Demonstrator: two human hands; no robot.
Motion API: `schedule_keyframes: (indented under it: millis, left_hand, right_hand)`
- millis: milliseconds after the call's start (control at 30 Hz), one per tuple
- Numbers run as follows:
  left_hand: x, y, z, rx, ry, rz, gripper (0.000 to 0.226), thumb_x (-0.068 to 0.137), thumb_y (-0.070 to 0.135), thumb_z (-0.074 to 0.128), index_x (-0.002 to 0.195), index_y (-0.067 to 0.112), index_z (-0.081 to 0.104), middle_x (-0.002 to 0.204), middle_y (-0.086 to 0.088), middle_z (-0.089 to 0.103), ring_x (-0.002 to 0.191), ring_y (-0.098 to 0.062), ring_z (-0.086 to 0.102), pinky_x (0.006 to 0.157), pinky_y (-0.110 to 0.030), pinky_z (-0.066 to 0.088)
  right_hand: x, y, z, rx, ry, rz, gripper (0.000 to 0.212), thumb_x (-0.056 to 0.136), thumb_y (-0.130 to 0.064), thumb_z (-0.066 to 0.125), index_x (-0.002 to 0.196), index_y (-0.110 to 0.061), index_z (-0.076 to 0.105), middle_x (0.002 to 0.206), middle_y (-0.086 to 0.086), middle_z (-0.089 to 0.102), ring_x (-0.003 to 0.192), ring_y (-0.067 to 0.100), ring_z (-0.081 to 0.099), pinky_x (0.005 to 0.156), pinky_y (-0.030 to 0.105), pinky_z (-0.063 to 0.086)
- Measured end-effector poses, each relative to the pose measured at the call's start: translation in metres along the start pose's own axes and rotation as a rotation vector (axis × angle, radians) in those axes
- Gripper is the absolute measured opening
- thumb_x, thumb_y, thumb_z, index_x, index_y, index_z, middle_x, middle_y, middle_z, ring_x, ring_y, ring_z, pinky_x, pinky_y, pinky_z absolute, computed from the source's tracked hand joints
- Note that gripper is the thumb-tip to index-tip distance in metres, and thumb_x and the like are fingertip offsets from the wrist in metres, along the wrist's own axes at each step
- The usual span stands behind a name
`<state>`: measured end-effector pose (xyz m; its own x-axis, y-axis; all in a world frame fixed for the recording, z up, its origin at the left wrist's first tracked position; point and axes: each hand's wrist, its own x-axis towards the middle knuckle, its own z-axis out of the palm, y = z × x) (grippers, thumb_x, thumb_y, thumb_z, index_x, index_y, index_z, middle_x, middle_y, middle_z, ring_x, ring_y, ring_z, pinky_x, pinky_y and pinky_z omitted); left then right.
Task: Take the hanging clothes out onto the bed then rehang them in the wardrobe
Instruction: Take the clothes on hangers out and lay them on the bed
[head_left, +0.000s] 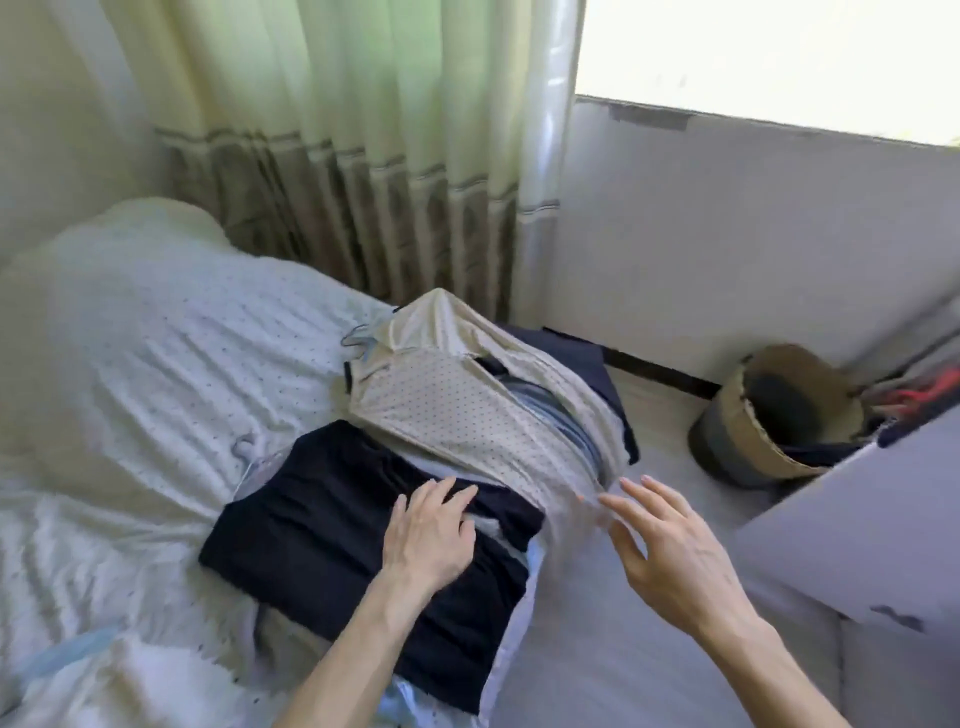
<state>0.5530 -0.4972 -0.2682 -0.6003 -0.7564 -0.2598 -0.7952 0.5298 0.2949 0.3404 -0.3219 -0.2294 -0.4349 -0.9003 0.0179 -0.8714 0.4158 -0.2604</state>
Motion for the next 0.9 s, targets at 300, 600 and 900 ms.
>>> schedule_keyframes:
  millis: [300,600,900]
  left_hand:
    - [0.085,0.26,-0.003,0.181,0.048,0.546,0.05,0.097,0.036,0.045,0.147,0.038,0.043,0.156,0.006,0.038,0.145,-0.017,0.03,0.118,-0.041,0.024]
    - [0.135,0.49,0.034,0.266,0.03,1.052,0.049,0.098,0.04,0.048,0.147,0.039,0.043,0.153,0.01,0.043,0.145,-0.018,0.032,0.115,-0.037,0.027]
    - [0.111,0.68,0.065,0.205,-0.104,1.544,0.05,0.101,0.04,0.043,0.151,0.041,0.036,0.16,0.009,0.033,0.149,-0.016,0.025,0.119,-0.034,0.019]
  right_hand:
    - [-0.077,0.192,-0.09,0.062,0.295,0.484,0.034,0.098,-0.035,0.053,0.131,-0.036,0.062,0.144,-0.009,0.053,0.142,0.014,0.035,0.116,0.033,0.031]
    - [-0.174,0.29,-0.125,0.066,0.577,0.95,0.042,0.094,-0.044,0.041,0.125,-0.032,0.067,0.136,-0.006,0.06,0.136,0.016,0.045,0.113,0.033,0.036]
    - [-0.236,0.335,-0.159,-0.104,0.689,1.352,0.044,0.095,-0.045,0.038,0.127,-0.031,0.066,0.136,-0.005,0.061,0.132,0.017,0.05,0.11,0.028,0.035]
